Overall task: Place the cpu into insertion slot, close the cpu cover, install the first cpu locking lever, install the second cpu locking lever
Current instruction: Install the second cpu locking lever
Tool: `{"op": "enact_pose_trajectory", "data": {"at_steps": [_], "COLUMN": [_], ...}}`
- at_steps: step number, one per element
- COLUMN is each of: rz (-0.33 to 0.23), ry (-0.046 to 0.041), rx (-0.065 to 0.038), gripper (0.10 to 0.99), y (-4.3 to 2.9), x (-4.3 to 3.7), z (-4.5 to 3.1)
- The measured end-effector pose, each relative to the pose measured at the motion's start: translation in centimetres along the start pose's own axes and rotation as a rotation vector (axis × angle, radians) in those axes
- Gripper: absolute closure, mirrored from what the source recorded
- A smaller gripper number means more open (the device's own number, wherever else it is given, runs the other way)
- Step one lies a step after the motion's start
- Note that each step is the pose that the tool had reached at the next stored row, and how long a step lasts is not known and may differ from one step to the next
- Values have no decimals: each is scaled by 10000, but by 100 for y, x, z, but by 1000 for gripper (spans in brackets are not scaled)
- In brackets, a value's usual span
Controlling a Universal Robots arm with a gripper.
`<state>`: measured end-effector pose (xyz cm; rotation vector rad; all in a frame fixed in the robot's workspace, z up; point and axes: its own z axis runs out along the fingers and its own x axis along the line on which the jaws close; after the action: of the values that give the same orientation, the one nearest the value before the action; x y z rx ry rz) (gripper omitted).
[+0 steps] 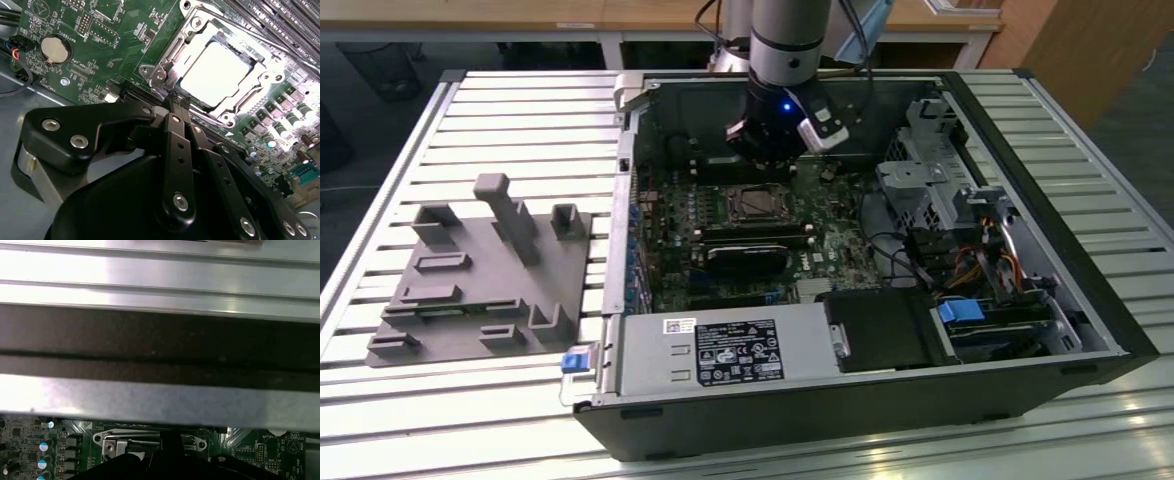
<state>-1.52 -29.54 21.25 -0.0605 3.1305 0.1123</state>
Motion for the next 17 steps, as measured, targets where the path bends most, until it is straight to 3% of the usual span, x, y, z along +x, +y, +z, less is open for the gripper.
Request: {"op": "enact_pose_trajectory", "data": {"at_steps": [17], "rz": [1], "ry": [-1], "rx": [-3], "gripper": [980], "y": [-83], "x": [3], "z": [-5]}}
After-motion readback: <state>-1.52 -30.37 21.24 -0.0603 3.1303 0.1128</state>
